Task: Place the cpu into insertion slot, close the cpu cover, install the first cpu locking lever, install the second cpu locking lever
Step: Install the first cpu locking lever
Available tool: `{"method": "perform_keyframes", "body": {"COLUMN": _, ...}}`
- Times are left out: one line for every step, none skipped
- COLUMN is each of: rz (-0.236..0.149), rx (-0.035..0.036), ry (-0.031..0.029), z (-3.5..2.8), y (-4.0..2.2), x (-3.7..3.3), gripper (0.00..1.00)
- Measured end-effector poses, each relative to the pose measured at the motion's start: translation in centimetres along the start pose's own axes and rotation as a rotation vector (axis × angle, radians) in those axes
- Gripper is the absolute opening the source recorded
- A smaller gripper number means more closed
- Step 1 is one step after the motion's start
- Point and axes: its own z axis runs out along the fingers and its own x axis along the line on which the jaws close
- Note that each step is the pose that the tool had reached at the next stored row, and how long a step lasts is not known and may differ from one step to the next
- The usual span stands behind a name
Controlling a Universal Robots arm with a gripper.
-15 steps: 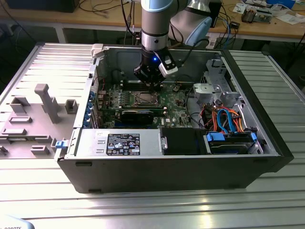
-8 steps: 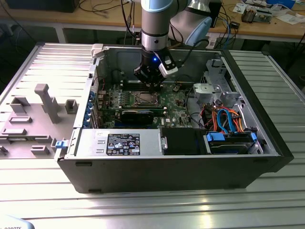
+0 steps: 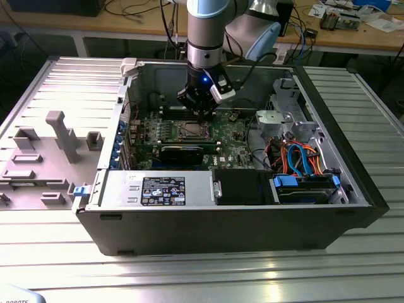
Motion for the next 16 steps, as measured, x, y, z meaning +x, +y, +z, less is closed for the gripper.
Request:
{"method": "perform_keyframes", "body": {"rz": 0.000, "rx": -0.0037, "ry": -0.0002, "z": 0.00, "y": 0.01, "x": 0.00, "gripper": 0.11}}
{"method": "perform_keyframes", "body": {"rz": 0.000, "rx": -0.0053, "ry": -0.0003, "z": -0.02, "y": 0.01, "x": 0.00, "gripper": 0.11}}
{"method": "perform_keyframes", "body": {"rz": 0.000, "rx": -0.0062, "ry": -0.0007, "z": -0.07, "y": 0.02, "x": 0.00, "gripper": 0.11}}
{"method": "perform_keyframes", "body": {"rz": 0.000, "rx": -0.0066, "ry": -0.0009, "z": -0.24, "y": 0.03, "x": -0.02, "gripper": 0.11}}
{"method": "perform_keyframes", "body": {"rz": 0.000, "rx": -0.0057, "ry": -0.0004, "z": -0.43, "y": 0.02, "x": -0.01, "gripper": 0.11}}
{"method": "perform_keyframes", "body": {"rz": 0.000, "rx": -0.0057, "ry": -0.0003, "z": -0.56, "y": 0.02, "x": -0.02, "gripper": 0.11}}
{"method": "perform_keyframes", "body": {"rz": 0.000, "rx": -0.0057, "ry": -0.0003, "z": -0.74, "y": 0.02, "x": -0.02, "gripper": 0.11}}
{"method": "perform_keyframes", "body": {"rz": 0.000, "rx": -0.0056, "ry": -0.0003, "z": -0.85, "y": 0.02, "x": -0.02, "gripper": 0.11}}
{"method": "perform_keyframes", "body": {"rz": 0.000, "rx": -0.0056, "ry": -0.0003, "z": -0.91, "y": 0.02, "x": -0.02, "gripper": 0.11}}
{"method": "perform_keyframes", "body": {"rz": 0.000, "rx": -0.0058, "ry": -0.0005, "z": -0.91, "y": 0.03, "x": -0.03, "gripper": 0.11}}
{"method": "perform_keyframes", "body": {"rz": 0.000, "rx": -0.0059, "ry": -0.0005, "z": -0.91, "y": 0.03, "x": -0.03, "gripper": 0.11}}
{"method": "perform_keyframes", "body": {"rz": 0.000, "rx": -0.0057, "ry": -0.0003, "z": -0.92, "y": -0.06, "x": -0.03, "gripper": 0.11}}
{"method": "perform_keyframes", "body": {"rz": 0.000, "rx": -0.0056, "ry": -0.0002, "z": -0.93, "y": -0.25, "x": -0.02, "gripper": 0.11}}
{"method": "perform_keyframes", "body": {"rz": 0.000, "rx": -0.0057, "ry": -0.0003, "z": -0.93, "y": -0.54, "x": -0.01, "gripper": 0.11}}
{"method": "perform_keyframes", "body": {"rz": 0.000, "rx": -0.0057, "ry": -0.0002, "z": -0.94, "y": -0.70, "x": 0.00, "gripper": 0.11}}
{"method": "perform_keyframes", "body": {"rz": 0.000, "rx": -0.0059, "ry": -0.0004, "z": -0.93, "y": -0.73, "x": 0.00, "gripper": 0.11}}
